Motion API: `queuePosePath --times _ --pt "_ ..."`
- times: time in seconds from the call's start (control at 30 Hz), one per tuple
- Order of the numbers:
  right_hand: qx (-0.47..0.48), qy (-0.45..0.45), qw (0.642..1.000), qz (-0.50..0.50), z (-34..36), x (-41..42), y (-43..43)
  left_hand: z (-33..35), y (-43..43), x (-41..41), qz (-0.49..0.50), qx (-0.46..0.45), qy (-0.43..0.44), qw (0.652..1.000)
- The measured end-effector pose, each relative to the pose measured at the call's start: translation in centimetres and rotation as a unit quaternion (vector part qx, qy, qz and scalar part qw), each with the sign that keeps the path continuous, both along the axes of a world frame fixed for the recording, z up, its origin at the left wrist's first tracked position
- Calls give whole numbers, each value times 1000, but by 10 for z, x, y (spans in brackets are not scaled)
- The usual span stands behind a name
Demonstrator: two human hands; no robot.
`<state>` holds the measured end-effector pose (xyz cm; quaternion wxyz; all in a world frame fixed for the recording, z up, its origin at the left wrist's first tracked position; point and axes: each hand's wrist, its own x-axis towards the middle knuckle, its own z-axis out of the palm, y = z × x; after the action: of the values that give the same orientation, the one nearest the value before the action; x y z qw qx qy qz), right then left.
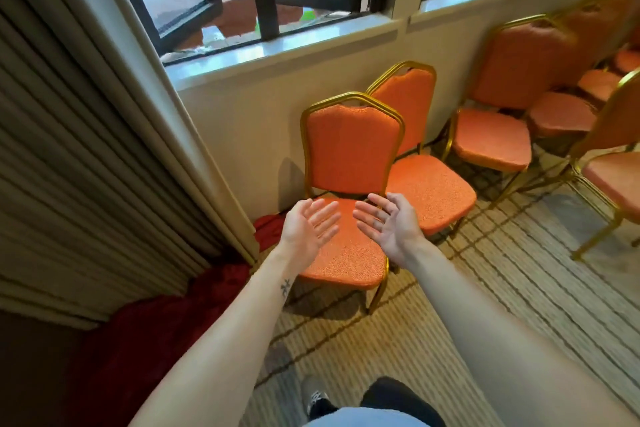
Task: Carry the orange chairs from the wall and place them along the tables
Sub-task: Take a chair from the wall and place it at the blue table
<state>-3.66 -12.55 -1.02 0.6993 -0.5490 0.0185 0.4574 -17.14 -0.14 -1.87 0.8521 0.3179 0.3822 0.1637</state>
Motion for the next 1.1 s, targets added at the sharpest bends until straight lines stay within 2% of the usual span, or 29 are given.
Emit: queuePosePath --times 0.13,0.3,0.47,0.63,1.1 --pt "-1 -1 1000 -4 -4 31 59 2 60 27 -19 -2 -18 1000" --pt "-2 9 1000 -6 -16 75 143 -11 142 73 -14 4 4 1000" --pt "20 39 999 -22 -40 131 234 -27 224 134 -33 35 40 998" --pt "-14 48 998 -34 -63 180 314 -35 306 202 -68 86 88 990" --pt "-71 30 992 -103 -91 287 424 -65 441 400 -201 164 124 958"
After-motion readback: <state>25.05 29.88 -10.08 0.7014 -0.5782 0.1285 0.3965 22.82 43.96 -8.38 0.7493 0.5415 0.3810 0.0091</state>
